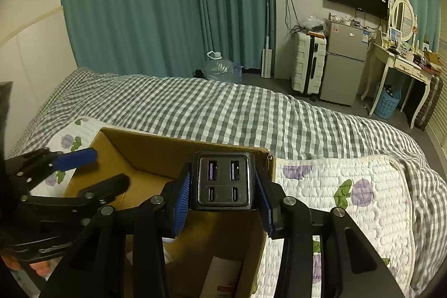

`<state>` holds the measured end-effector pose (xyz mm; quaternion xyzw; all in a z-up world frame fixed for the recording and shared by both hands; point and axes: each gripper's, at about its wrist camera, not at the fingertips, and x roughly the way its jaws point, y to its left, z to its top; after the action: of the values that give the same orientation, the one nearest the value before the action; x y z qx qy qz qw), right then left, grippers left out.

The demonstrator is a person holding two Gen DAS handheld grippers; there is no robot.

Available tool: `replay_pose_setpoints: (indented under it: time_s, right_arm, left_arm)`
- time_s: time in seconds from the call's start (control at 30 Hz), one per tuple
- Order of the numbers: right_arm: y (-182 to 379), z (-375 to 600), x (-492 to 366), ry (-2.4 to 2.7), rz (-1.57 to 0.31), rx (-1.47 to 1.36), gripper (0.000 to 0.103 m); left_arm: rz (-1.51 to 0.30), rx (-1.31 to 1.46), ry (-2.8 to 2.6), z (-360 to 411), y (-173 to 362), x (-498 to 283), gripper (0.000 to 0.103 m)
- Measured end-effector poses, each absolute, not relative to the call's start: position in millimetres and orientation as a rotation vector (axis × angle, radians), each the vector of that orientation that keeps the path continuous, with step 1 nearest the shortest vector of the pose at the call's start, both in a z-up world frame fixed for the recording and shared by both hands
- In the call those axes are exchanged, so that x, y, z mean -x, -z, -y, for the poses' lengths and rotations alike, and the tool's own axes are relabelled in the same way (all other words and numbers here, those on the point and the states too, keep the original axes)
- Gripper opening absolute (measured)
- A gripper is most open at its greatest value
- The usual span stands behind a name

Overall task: Organize rigid objects
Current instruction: 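Carry the earbud case and black charger into the box and release, then grasp the pink rose card with the left tool while the right tool grasps the white adapter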

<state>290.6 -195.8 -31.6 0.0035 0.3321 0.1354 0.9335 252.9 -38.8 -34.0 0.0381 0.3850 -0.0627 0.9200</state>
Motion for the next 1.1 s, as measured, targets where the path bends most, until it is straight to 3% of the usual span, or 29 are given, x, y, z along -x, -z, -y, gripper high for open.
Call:
replay_pose_setpoints:
  time_s: [0.27, 0.3, 0.33, 0.37, 0.5, 0.67, 0.9, 1.1]
  right_arm:
    - [45, 192, -298, -0.273, -0.713, -0.018, 0.044]
    - [42, 192, -295, -0.276, -0.696, -0.021, 0.049]
    - [39, 192, -293, -0.277, -0.686, -0.019, 0.064]
    - [35, 193, -288, -0.265, -0.672, -0.014, 0.071]
    - [23, 203, -267, -0.236, -0.648, -0.029, 0.073]
    - [11, 218, -220, -0.177, -0.614, -0.044, 0.09]
    - [18, 224, -149, -0.131, -0.598, -0.072, 0.093]
    - [67, 194, -115, -0.156, -0.713, -0.038, 0.093]
  left_arm:
    - [-0.796, -0.019, 0.117, 17, 32, -232, 0.067]
    - [-0.8, -0.018, 0.111, 15, 32, -231, 0.067]
    - [-0.804, -0.018, 0.108, 13, 31, -229, 0.067]
    - [-0.808, -0.018, 0.102, 11, 30, -226, 0.067]
    - [-0.806, -0.023, 0.092, 3, 24, -212, 0.068]
    - [-0.81, -0.032, 0.083, -11, 24, -186, 0.07]
    - [-0.819, -0.051, 0.05, -32, 44, -142, 0.071]
    - [-0.862, -0.044, 0.037, -36, 78, -113, 0.071]
